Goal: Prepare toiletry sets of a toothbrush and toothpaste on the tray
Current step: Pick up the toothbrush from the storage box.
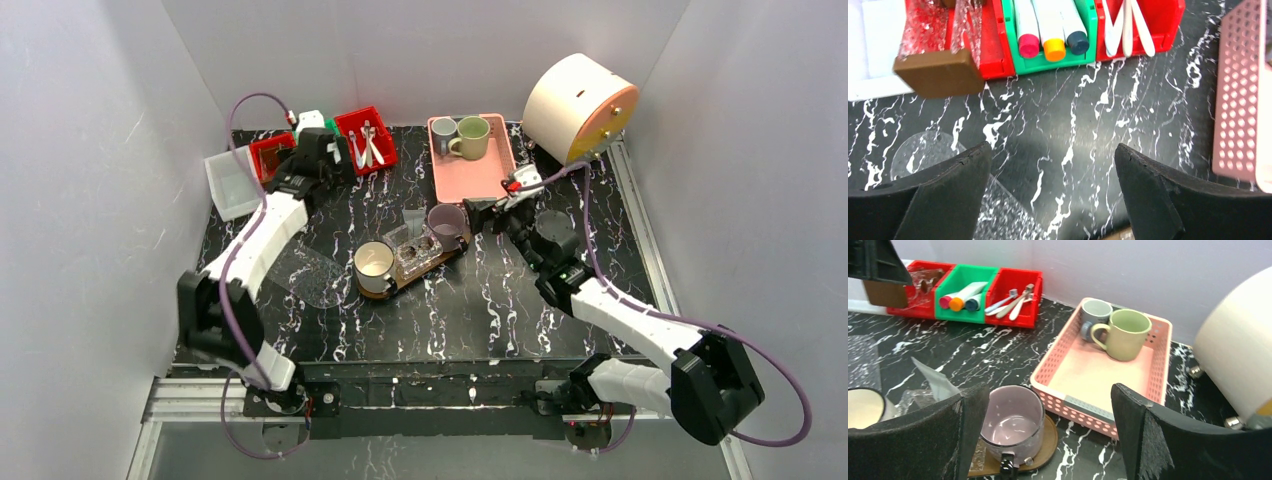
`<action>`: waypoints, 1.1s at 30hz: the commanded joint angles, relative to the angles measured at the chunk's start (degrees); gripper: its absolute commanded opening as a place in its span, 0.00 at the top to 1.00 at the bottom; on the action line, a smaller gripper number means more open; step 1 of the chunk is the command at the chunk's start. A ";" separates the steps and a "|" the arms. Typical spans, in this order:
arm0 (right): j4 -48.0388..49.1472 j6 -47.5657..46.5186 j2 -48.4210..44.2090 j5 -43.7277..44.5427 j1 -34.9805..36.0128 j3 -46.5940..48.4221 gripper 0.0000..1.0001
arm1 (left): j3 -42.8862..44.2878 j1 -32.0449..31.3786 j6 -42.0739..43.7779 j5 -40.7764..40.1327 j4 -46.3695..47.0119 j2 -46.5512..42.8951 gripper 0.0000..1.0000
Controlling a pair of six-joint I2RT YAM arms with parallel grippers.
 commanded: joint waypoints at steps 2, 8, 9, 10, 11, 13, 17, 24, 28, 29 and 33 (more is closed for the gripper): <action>9.06 2.06 -4.04 10.35 -0.19 -3.80 0.01 | 10.87 0.54 -0.52 -5.93 -2.30 13.18 0.13; 9.58 0.02 -5.82 12.91 -0.11 -5.19 0.01 | 20.40 2.00 -0.24 -7.28 -1.97 25.17 0.28; 9.50 -0.01 -5.87 12.88 -0.10 -5.23 0.01 | 22.07 2.18 -0.24 -7.35 -1.92 26.84 0.30; 9.45 -0.13 -5.88 12.97 -0.12 -5.30 0.01 | 23.48 2.31 -0.17 -7.57 -1.57 28.42 0.32; 9.45 -0.12 -5.75 12.87 -0.08 -5.28 0.01 | 25.17 2.61 -0.15 -7.72 -1.31 29.80 0.33; 9.54 -0.30 -5.31 12.80 -0.12 -5.25 0.01 | 29.31 3.24 -0.31 -7.39 -1.46 32.74 0.36; 9.19 -0.61 -4.61 13.29 -0.17 -5.20 0.01 | 35.90 4.51 -0.50 -6.41 -2.45 38.54 0.47; 9.57 -1.80 -4.35 14.41 -0.11 -5.51 0.01 | 41.01 7.67 -2.92 -2.94 -2.98 44.41 0.54; 9.47 -2.41 -3.87 14.68 -0.12 -5.42 0.01 | 42.78 8.71 -3.98 -0.97 -3.36 46.73 0.56; 9.44 -2.51 -3.72 14.82 -0.17 -5.36 0.01 | 43.16 8.89 -4.09 -0.37 -3.53 47.28 0.56; 9.45 -2.90 -3.44 15.19 -0.11 -5.27 0.01 | 44.63 9.13 -4.52 1.70 -5.07 49.59 0.58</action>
